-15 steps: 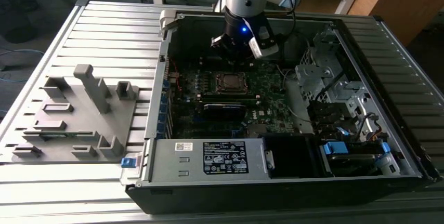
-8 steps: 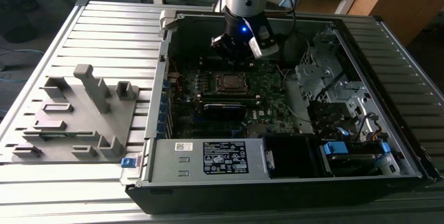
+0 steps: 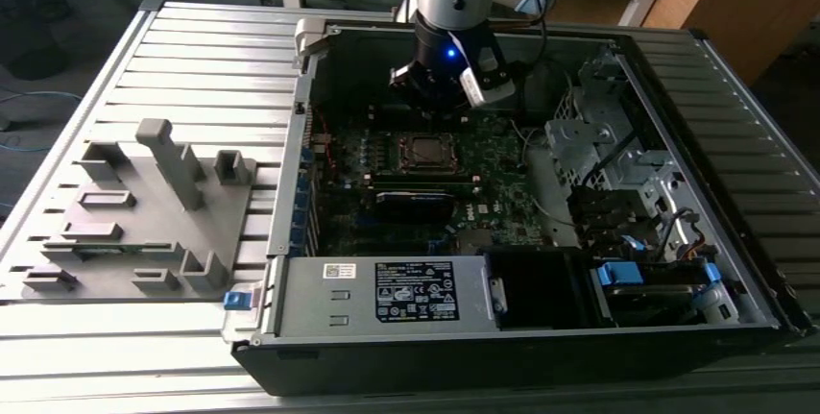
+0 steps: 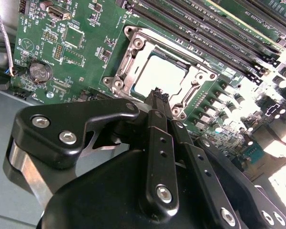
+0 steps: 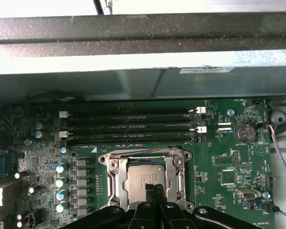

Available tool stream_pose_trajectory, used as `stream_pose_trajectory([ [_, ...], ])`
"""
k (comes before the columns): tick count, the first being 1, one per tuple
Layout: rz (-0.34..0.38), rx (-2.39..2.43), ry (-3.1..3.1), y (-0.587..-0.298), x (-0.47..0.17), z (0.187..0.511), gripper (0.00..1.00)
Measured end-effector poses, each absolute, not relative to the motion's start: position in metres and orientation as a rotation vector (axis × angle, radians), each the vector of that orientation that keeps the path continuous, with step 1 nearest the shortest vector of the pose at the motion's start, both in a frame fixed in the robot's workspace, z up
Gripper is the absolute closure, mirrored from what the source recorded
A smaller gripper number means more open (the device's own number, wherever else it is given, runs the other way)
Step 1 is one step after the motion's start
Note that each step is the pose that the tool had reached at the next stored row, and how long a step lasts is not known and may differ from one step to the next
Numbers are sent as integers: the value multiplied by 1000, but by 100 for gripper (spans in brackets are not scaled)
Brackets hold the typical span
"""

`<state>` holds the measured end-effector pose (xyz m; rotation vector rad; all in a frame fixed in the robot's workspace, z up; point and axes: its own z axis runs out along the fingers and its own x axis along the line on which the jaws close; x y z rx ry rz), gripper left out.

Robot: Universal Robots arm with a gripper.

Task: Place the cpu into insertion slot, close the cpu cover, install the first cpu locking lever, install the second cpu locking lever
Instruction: 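Install the second cpu locking lever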

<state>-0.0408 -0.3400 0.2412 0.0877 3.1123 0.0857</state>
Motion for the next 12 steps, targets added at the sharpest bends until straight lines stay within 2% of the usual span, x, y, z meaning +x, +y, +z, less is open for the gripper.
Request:
stream_pose_trajectory([
  [12, 85, 88, 3112, -340, -41, 243, 90],
])
